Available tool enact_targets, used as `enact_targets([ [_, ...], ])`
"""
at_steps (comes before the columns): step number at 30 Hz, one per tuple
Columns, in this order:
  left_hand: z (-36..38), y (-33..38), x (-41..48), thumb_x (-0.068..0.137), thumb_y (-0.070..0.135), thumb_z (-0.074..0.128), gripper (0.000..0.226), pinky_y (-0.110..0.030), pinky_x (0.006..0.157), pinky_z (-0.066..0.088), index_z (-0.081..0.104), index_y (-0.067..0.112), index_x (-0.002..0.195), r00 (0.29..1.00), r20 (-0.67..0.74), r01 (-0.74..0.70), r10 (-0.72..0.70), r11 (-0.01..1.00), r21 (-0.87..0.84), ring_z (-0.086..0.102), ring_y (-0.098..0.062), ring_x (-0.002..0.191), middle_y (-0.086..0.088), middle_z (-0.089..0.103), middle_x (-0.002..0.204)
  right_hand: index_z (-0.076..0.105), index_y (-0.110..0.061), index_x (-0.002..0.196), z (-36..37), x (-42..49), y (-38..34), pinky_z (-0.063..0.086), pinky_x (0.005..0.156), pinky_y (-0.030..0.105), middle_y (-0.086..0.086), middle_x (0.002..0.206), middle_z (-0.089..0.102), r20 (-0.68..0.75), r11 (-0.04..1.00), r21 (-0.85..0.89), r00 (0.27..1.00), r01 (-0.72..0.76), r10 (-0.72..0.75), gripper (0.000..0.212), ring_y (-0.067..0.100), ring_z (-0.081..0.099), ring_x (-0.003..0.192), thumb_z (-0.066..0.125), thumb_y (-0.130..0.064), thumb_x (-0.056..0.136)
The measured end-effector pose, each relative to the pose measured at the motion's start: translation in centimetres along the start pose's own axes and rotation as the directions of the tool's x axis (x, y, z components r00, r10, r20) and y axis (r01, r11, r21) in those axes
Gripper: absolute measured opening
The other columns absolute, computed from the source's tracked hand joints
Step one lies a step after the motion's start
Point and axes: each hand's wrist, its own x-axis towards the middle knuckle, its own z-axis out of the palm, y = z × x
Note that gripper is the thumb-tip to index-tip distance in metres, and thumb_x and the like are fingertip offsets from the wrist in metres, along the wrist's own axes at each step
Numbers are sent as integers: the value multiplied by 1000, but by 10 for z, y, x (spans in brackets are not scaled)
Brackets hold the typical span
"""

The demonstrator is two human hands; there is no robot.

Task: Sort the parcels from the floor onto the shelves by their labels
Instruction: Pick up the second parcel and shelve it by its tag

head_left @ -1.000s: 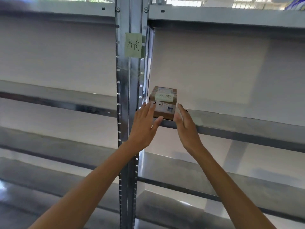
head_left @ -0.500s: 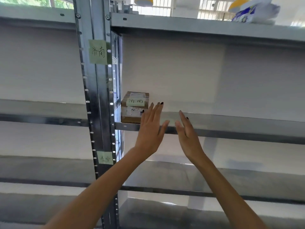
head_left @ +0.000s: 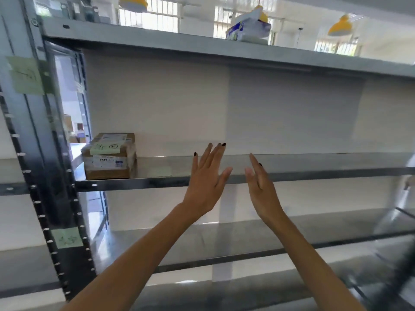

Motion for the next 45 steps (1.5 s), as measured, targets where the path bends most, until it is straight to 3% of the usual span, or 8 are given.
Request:
enact_targets([
  [7,77,78,23,91,58,11,65,-39,119,-9,7,29,149,992,73,-96,101,992,-79,-5,-7,146,8,7,159,17,-35,148,-95,-5,50,18,117,39,-7,159,16,-137,992,-120,990,-49,33,52,18,19,146,30,-41,98],
  [15,163,155,28,94,54,19,63,-41,116,-15,7,28,150,955,139,-257,263,965,-58,-13,-6,143,16,-9,153,4,-33,150,-198,-37,98,7,121,42,-12,160,0,-283,940,-315,958,-127,34,57,11,1,148,28,-42,99],
  [19,201,195,22,94,54,15,63,-43,116,-15,4,27,150,930,181,-304,321,946,-115,-13,-8,144,16,-12,151,2,-36,151,-246,-62,125,8,121,45,-13,160,0,-347,937,-250,926,-243,147,61,10,0,148,27,-50,97],
  [24,254,228,16,94,53,16,61,-42,115,-17,5,30,149,880,256,-340,401,906,-251,-11,-3,144,19,-8,152,8,-29,151,-275,-96,152,7,121,36,-10,160,7,-435,903,-173,853,-394,289,61,9,6,147,31,-45,98],
  [31,322,263,24,97,47,24,54,-43,119,-10,16,31,148,816,366,-195,447,810,-553,6,-5,146,11,15,158,19,-32,146,-322,-128,165,17,108,17,-13,145,30,-601,861,-68,709,-505,369,49,-2,24,132,32,-38,100],
  [38,342,305,35,95,52,20,57,-39,117,-11,23,28,147,761,357,-156,543,686,-711,12,-8,146,6,22,156,14,-25,151,-355,-137,181,16,106,20,-3,154,29,-739,793,-24,546,-608,396,58,10,26,140,32,-43,99],
  [42,366,320,35,96,49,23,54,-35,115,-9,26,28,146,742,342,-155,577,643,-750,17,-7,145,7,27,155,13,-31,151,-361,-142,190,14,119,36,-9,157,20,-770,785,10,496,-620,401,60,14,15,146,31,-49,97],
  [45,380,334,32,94,53,20,59,-42,118,-7,25,28,147,707,358,-154,610,628,-763,15,-6,145,8,25,155,12,-32,151,-370,-145,196,13,114,29,-8,157,22,-804,771,19,449,-637,391,60,13,17,145,30,-50,96],
])
